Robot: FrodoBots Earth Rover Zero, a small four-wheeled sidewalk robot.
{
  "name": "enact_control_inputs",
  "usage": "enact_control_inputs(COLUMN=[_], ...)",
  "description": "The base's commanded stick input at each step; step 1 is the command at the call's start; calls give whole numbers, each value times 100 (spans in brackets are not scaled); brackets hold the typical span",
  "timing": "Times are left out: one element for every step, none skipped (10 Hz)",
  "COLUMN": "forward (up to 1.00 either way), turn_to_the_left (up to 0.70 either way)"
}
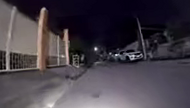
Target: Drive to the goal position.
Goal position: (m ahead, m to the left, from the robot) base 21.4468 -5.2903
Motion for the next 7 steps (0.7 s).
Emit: enact_control_inputs(forward=[70,70,70,70,70,70,70], turn_to_the_left=[0,0,0,0,-31,-35,-35])
